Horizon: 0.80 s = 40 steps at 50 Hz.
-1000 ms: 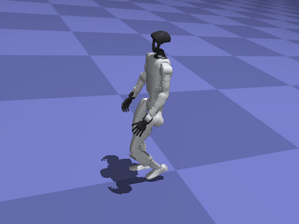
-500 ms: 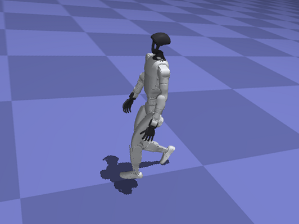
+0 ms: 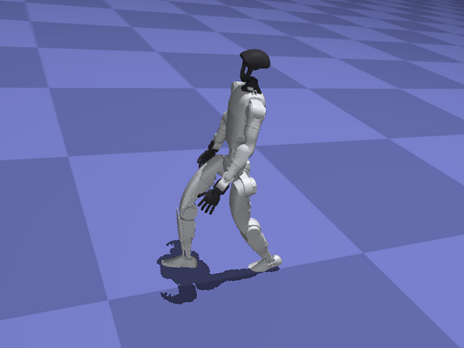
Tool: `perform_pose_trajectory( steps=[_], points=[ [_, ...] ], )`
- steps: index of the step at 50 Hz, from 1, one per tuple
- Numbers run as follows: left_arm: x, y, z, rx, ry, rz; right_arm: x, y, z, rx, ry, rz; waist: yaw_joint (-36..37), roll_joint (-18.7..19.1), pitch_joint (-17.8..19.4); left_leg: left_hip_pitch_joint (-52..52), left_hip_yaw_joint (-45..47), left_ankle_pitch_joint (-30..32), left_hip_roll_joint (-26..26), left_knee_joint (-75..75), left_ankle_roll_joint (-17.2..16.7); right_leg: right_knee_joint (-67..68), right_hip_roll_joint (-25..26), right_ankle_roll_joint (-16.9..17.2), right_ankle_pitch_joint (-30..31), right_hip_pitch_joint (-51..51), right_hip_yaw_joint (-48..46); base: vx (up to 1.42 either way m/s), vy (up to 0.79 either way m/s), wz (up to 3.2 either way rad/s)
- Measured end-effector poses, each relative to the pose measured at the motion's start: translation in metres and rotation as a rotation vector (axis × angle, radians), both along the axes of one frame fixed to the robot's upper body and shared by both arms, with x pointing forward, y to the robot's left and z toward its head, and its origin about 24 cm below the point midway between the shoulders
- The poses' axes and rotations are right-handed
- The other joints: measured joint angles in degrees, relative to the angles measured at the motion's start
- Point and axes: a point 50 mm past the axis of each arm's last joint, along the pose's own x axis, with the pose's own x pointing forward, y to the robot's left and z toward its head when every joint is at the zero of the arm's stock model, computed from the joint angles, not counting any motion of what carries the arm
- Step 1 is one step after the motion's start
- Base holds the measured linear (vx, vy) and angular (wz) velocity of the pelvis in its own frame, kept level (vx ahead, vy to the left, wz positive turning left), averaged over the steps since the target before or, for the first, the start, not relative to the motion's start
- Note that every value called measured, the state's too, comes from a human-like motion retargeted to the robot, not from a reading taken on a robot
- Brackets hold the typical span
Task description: Walk
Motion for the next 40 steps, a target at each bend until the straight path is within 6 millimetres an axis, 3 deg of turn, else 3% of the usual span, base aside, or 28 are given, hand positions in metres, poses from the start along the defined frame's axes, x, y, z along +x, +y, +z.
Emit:
perform_pose_trajectory(
  steps=[5,6,8,10,12,15,18,23,26,30,33,35,37,40],
  points=[
    [-0.046,-0.013,-0.018,-0.038,0.176,-0.016,0.001,-0.004,0.002,-0.004,-0.028,0.006,1.59,7.17,1.6,-11.43,1.75,10.17,6.43,35.32,-8.35,3.2,8.71,-5.87,-3.1,6.64,-1.36,0.71,-0.07,-0.25],
    [-0.05,-0.015,-0.019,-0.043,0.191,-0.021,0.003,-0.005,0.003,-0.006,-0.041,0.005,2.19,8.17,1.52,-14.62,2.8,11.17,8.03,40.75,-8.3,2.67,10.03,-6.57,-3.94,7.77,-1.27,0.67,-0.04,-0.36],
    [-0.054,-0.016,-0.02,-0.051,0.203,-0.03,0.009,-0.007,0.005,-0.015,-0.067,0.008,3.58,9.68,1.33,-21.48,5.45,9.98,11.9,50.6,-5.89,1.19,12.19,-7.37,-5.57,10.22,-0.95,0.65,-0.04,-0.38],
    [-0.056,-0.017,-0.019,-0.056,0.193,-0.029,0.012,-0.008,0.007,-0.032,-0.092,0.015,5.24,10.36,1.17,-28.38,8.41,3.82,16.21,58.14,-0.72,0.33,13.48,-7.48,-7.59,12.84,-0.36,0.63,-0.04,-0.38],
    [-0.044,-0.012,-0.015,-0.058,0.15,-0.009,0.026,-0.011,0.011,-0.043,-0.134,0.022,7.17,10.52,1.29,-35.66,10.29,-2.01,19.08,60.84,3.59,-4.75,14.7,-7.09,-7.41,17.07,0.89,0.62,-0.03,-0.45],
    [-0.038,-0.007,-0.011,-0.065,0.095,0.045,0.038,-0.011,0.015,-0.052,-0.186,0.033,9.72,10.18,1.77,-43.34,12.58,-8.19,20.1,57.32,6.99,-9.46,15.0,-6.16,-8.22,23.77,3.08,0.64,-0.01,-0.49],
    [-0.041,-0.003,-0.01,-0.074,0.068,0.11,0.049,-0.009,0.018,-0.043,-0.231,0.046,11.48,9.76,1.98,-47.66,14.44,-9.14,18.29,45.14,6.45,-14.32,14.26,-5.03,-8.44,30.37,5.56,0.68,0.0,-0.56],
    [-0.05,0.0,-0.013,-0.084,0.071,0.196,0.068,-0.005,0.025,-0.023,-0.285,0.091,11.73,8.59,0.5,-48.1,15.93,-1.47,11.82,12.01,2.3,-20.58,11.19,-3.73,-9.1,37.86,8.22,0.72,0.03,-0.44],
    [-0.063,0.001,-0.016,-0.078,0.106,0.224,0.073,-0.001,0.026,-0.013,-0.296,0.113,11.57,8.74,-0.91,-48.9,16.06,-0.42,10.44,4.31,1.78,-17.74,10.84,-3.91,-11.56,39.06,8.54,0.75,0.07,-0.4],
    [-0.083,0.0,-0.021,-0.07,0.172,0.263,0.065,0.005,0.021,-0.003,-0.264,0.111,10.86,6.95,-3.3,-49.21,17.29,1.95,7.98,7.27,4.29,-8.57,8.24,-2.74,-13.6,38.75,8.31,0.78,0.1,-0.31],
    [-0.091,0.001,-0.022,-0.074,0.213,0.286,0.05,0.008,0.014,0.019,-0.2,0.094,9.85,2.58,-3.78,-46.8,19.14,1.25,3.2,11.19,8.12,6.21,3.33,1.32,-10.83,36.59,10.26,0.75,0.12,-0.1],
    [-0.089,0.002,-0.022,-0.081,0.213,0.283,0.041,0.01,0.01,0.042,-0.159,0.087,8.54,-0.93,-3.51,-43.98,20.11,-0.41,-0.97,11.25,11.0,18.25,-0.61,4.79,-4.95,33.51,11.56,0.69,0.11,0.18],
    [-0.073,0.006,-0.018,-0.08,0.172,0.259,0.038,0.012,0.008,0.062,-0.138,0.082,7.04,-3.81,-2.83,-39.4,20.02,-0.27,-4.92,6.59,12.85,28.66,-4.0,6.68,0.08,28.91,12.74,0.65,0.09,0.3],
    [-0.05,0.008,-0.011,-0.061,0.087,0.209,0.028,0.011,0.006,0.06,-0.11,0.074,4.6,-4.95,-2.59,-35.19,18.83,-2.76,-7.36,5.43,13.93,39.0,-8.06,4.68,-1.72,21.54,11.72,0.6,0.08,0.26]
  ],
)
